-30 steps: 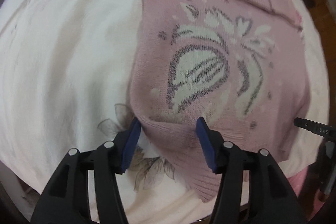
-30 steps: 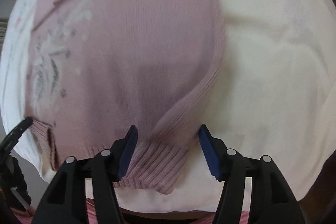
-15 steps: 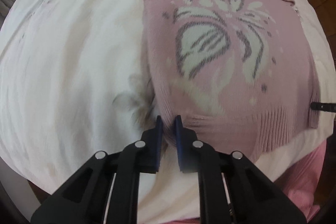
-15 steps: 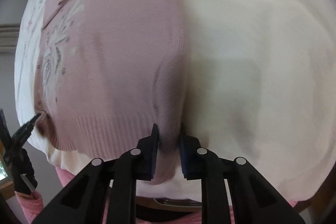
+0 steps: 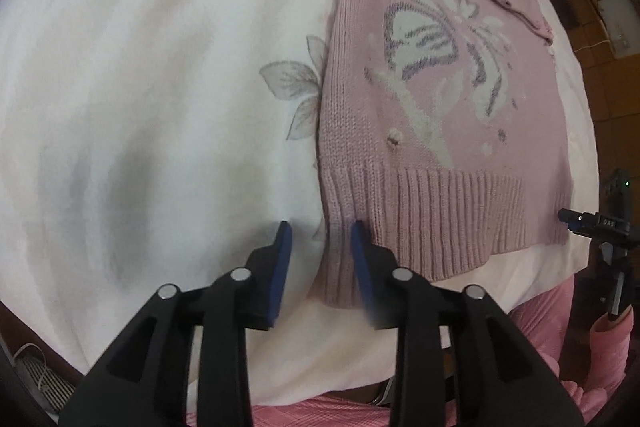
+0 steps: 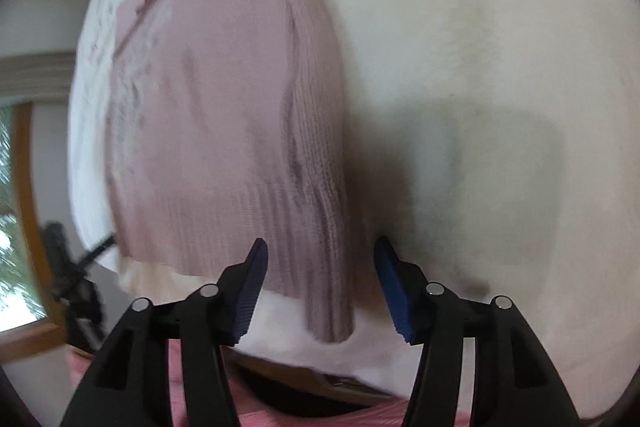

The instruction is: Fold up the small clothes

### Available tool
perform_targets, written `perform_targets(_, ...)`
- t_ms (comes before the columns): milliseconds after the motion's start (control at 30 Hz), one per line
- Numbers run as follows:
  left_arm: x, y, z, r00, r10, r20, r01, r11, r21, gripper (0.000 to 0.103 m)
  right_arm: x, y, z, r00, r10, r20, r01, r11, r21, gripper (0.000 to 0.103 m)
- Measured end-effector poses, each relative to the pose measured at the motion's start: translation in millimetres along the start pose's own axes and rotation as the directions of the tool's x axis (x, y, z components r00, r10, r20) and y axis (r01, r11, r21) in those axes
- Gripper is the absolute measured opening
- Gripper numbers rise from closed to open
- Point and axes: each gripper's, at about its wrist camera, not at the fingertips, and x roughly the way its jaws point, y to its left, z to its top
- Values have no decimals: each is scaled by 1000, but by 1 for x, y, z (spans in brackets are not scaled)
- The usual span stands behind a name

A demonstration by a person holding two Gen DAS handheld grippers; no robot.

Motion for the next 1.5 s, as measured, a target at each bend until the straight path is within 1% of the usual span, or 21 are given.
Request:
perform_targets(67, 4, 0, 0, 1000, 6, 3, -6, 1000, -4, 33, 2, 10, 0, 999, -44, 16, 45, 997, -55, 55)
perform_targets(133, 5, -3, 3, 1000, 14, 10, -14, 1000, -9, 33, 2, 19, -5, 993, -112, 45, 116, 986, -121, 36)
perform_targets(167, 2, -1, 1, 1000, 19, 11, -19, 1000, -11, 32, 4, 23, -8, 989, -134, 54, 141, 979, -147, 33)
perform_targets(233, -2, -6, -1, 1000, 4, 18, -4, 1000, -10, 32, 1, 25, -11, 992, -107, 63, 116, 979, -166, 18)
perform_targets(267, -4, -11, 1, 1000, -9, 23, 9, 1000, -14, 32, -2, 24, -12, 995, -79, 63, 89, 982, -165, 18)
perform_targets(400, -17, -10, -4, 994, -98, 54, 101, 994, -50, 41, -7, 26, -14, 995, -64, 75, 76, 982, -171, 18)
perform_targets(433, -16, -10, -5, 993, -101, 53, 104, 993, -56, 43, -7, 24, -15, 995, -61, 73, 73, 983, -168, 18)
perform_targets(500, -16, -6, -8, 993, -105, 55, 109, 992, -68, 43, -8, 16, -16, 996, -67, 65, 76, 983, -164, 20)
perform_targets(600, -17, -3, -15, 986, -154, 67, 161, 981, -104, 43, 1, 30, -12, 996, -62, 65, 72, 984, -161, 25)
perform_targets(733, -21, -3, -25, 968, -225, 110, 239, 962, -131, 43, 1, 27, -12, 997, -51, 63, 60, 987, -152, 26)
perform_targets(833, -22, 2, -28, 966, -228, 122, 244, 959, -141, 45, 3, 26, -11, 997, -51, 58, 59, 987, -149, 26)
perform_targets(933, -10, 4, -24, 979, -183, 88, 195, 968, -158, 45, 7, 28, -10, 997, -56, 54, 64, 987, -150, 29)
perform_targets(1100, 4, -1, -13, 983, -166, 77, 176, 972, -154, 45, 8, 31, -11, 996, -61, 60, 70, 984, -166, 31)
perform_targets(1133, 5, -2, -10, 984, -161, 80, 172, 973, -152, 44, 8, 31, -12, 996, -60, 60, 69, 984, -167, 31)
perform_targets(1167, 7, -3, -8, 985, -153, 76, 163, 975, -153, 36, 8, 30, -11, 997, -57, 59, 66, 984, -167, 31)
perform_targets(1200, 9, -3, -6, 988, -140, 71, 150, 977, -154, 24, 8, 29, -11, 997, -55, 58, 64, 984, -166, 28)
perform_targets(1267, 15, -6, -4, 990, -137, 42, 141, 978, -151, 10, 9, 28, -10, 997, -50, 58, 59, 984, -166, 20)
perform_targets(1300, 16, -5, -4, 989, -144, 37, 148, 976, -161, 10, 8, 28, -10, 998, -32, 56, 41, 986, -163, 12)
perform_targets(1333, 16, -6, -4, 988, -149, 44, 154, 973, -170, 9, 6, 27, -10, 998, -5, 56, 14, 987, -160, 10)
perform_targets(1433, 0, -7, -6, 975, -207, 82, 219, 960, -174, 9, -6, 28, -11, 997, 54, 64, -42, 985, -168, 10)
perform_targets(1500, -11, -10, -4, 965, -243, 104, 257, 953, -162, 9, -18, 26, -10, 989, 132, 72, -119, 981, -154, 9)
